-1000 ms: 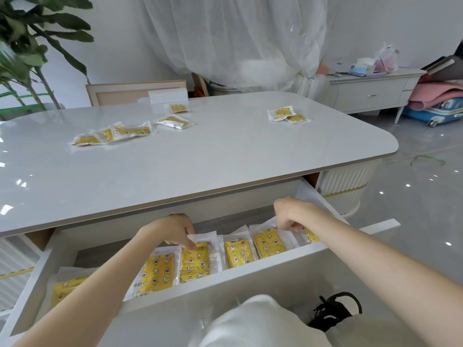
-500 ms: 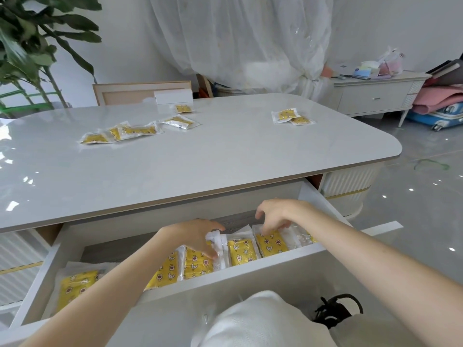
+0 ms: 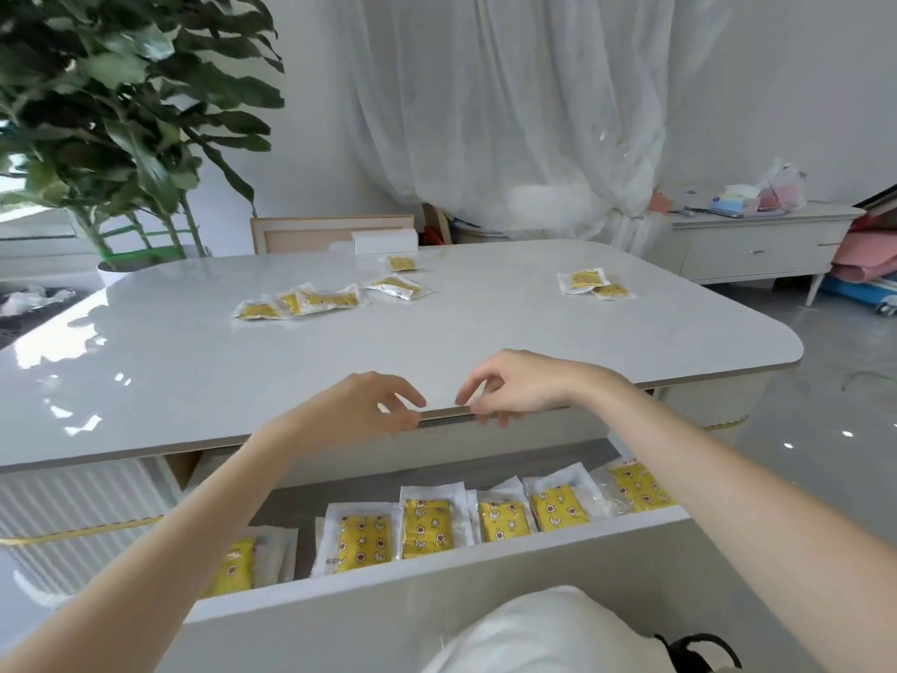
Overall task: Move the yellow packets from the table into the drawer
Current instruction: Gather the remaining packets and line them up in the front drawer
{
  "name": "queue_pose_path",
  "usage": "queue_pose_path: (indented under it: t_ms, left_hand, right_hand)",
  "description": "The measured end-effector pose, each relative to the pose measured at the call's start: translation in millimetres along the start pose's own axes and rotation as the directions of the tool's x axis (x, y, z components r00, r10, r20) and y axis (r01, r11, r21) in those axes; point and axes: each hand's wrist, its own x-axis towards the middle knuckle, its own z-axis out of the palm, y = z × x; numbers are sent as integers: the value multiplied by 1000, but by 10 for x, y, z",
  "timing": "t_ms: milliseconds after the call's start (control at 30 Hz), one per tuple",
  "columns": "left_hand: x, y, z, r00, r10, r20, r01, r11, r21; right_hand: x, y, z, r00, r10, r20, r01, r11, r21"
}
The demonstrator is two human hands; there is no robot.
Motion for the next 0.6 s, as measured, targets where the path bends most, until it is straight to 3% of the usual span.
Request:
queue_pose_path:
  t_ms: [100, 300, 400, 533, 600]
  left_hand:
    - [-14, -172, -197, 988, -60, -142, 46, 994, -96]
    - [134, -771, -333, 891, -232, -390, 227, 972, -59]
    - [237, -1035, -312, 854, -306, -421, 336, 942, -4]
    - [441, -1322, -238, 815, -353, -460, 405, 914, 16]
    - [614, -1431, -260, 791, -360, -495, 423, 906, 17]
  right_hand:
    - [137, -117, -68, 992, -25, -125, 38, 994, 102]
    - [704, -165, 6, 929, 6, -369, 57, 986, 159]
    - [1057, -148, 84, 916, 59, -397, 27, 978, 208]
    - [1492, -119, 222, 927, 111, -359, -55, 985, 161]
    - [1680, -106, 306, 902, 103, -419, -67, 993, 100]
